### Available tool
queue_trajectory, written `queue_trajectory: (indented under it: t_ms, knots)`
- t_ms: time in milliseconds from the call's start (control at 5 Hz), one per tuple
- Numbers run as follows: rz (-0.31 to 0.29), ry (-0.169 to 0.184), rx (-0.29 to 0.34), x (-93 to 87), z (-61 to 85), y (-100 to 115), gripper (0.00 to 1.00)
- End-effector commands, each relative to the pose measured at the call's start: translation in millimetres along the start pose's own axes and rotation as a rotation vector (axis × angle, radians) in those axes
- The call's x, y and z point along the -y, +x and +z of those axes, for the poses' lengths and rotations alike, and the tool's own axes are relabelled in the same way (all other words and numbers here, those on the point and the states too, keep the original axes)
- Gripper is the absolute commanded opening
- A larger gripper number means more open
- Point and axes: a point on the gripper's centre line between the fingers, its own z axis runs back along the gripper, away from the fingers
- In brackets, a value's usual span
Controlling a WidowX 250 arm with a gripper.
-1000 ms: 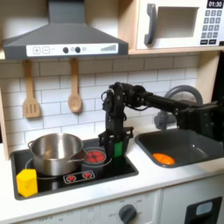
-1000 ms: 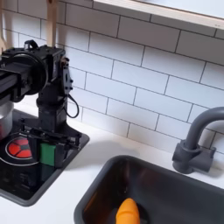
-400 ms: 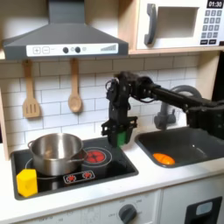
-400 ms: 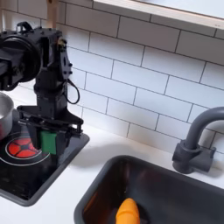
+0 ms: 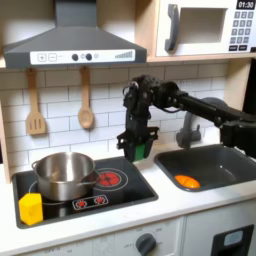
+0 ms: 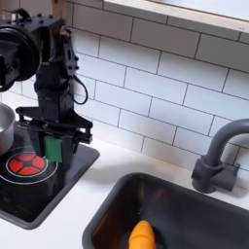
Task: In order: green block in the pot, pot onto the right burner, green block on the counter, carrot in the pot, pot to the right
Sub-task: 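Put the green block in the pot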
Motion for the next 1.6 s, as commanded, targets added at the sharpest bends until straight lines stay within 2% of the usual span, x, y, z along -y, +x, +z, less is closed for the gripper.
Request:
queue_trajectory:
  t_ms: [0,400,600,1000,1400]
  knots:
    - [0.08,0.015,0.069,-29.9,25.5,-3.5,0.0]
    - [0.152,0.045,0.092,-57.4,32.7,-6.6,0.0]
    - [0.179,0.053,0.098,-67.1,30.1,-3.5,0.0]
    - [0.207,0.084,0.122,-81.8,34.8,7.7,0.0]
    - [0.258,0.113,0.119,-105.9,30.1,14.0,0.0]
